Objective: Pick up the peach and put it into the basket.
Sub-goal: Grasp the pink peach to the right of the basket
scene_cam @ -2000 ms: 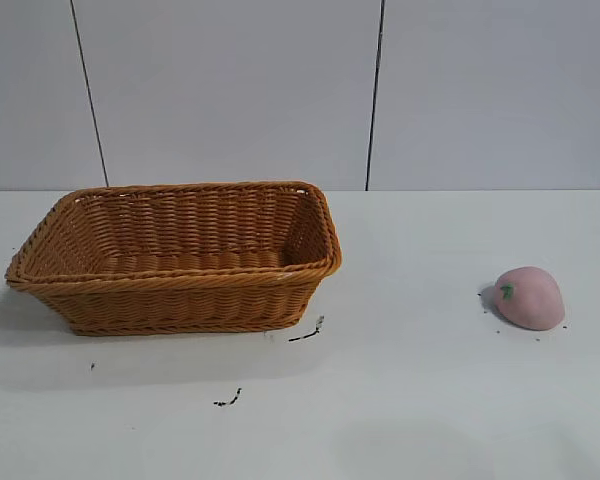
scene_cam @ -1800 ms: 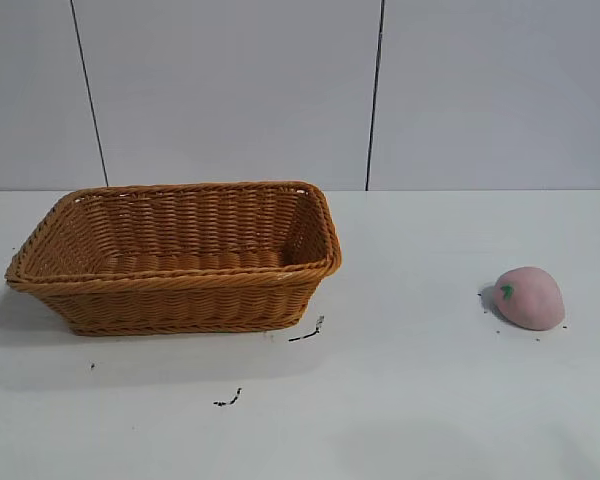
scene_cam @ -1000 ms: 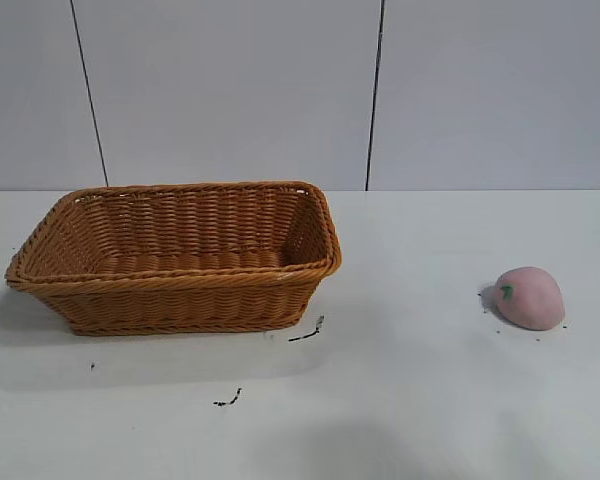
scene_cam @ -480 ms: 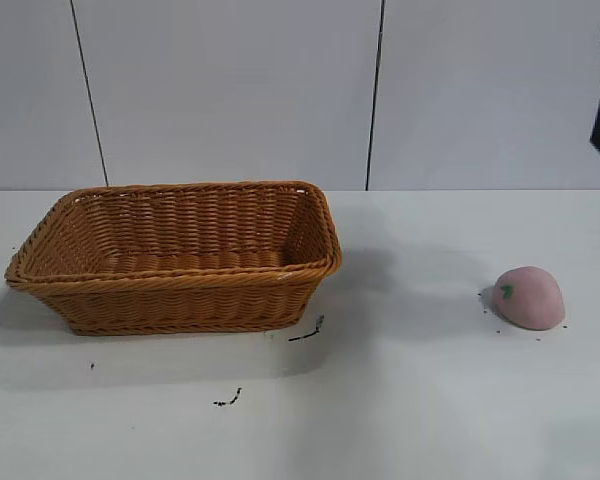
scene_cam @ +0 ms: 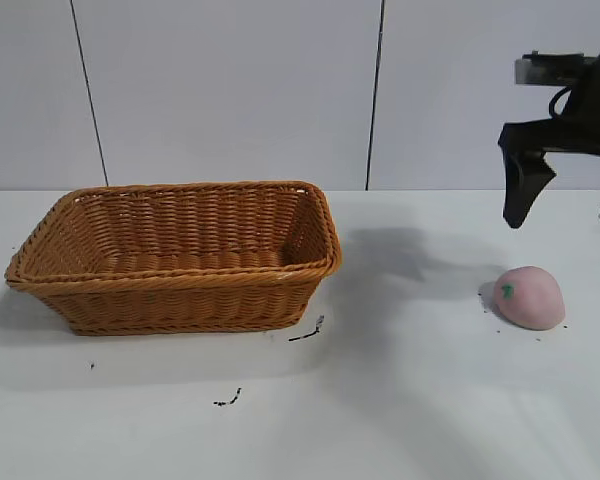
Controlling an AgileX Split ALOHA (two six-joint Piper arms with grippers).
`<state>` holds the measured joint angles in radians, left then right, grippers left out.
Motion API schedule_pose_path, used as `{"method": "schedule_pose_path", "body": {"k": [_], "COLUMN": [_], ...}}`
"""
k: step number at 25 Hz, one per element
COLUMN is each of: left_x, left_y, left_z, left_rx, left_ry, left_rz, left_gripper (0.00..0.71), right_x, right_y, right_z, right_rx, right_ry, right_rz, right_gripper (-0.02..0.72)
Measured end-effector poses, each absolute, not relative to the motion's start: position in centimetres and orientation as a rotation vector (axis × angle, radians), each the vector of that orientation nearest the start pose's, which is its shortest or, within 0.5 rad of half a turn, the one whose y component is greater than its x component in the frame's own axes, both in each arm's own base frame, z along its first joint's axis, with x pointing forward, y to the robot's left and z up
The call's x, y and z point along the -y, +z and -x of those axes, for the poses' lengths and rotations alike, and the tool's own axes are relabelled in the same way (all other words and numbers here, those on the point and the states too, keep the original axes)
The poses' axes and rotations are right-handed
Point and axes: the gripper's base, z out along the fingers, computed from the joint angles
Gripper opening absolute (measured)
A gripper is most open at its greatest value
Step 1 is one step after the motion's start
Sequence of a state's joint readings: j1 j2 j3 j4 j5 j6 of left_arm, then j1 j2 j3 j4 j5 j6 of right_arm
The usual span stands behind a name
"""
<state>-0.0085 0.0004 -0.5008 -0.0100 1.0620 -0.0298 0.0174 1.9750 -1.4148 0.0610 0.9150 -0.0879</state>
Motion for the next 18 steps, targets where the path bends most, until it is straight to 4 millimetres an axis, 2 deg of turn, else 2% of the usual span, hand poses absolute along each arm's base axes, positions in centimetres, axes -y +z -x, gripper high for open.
{"method": "schedule_pose_path", "body": {"k": [6, 18], "left_x": [0.1, 0.1], "left_y": [27.7, 27.7], "left_z": [0.5, 0.5], "left_rx": [-2.045, -2.045], "left_ry": [-0.036, -0.036], "left_rz": [0.021, 0.021], "left_gripper": [0.693, 0.693], "right_x": [-1.2, -1.2], "right_y": [14.3, 11.6], "right_z": [-40.4, -40.9], "right_rx": [-3.011, -3.038], "right_ry": [0.080, 0.078], "right_rz": [0.094, 0.089], "right_gripper": [0.673, 0.673]}}
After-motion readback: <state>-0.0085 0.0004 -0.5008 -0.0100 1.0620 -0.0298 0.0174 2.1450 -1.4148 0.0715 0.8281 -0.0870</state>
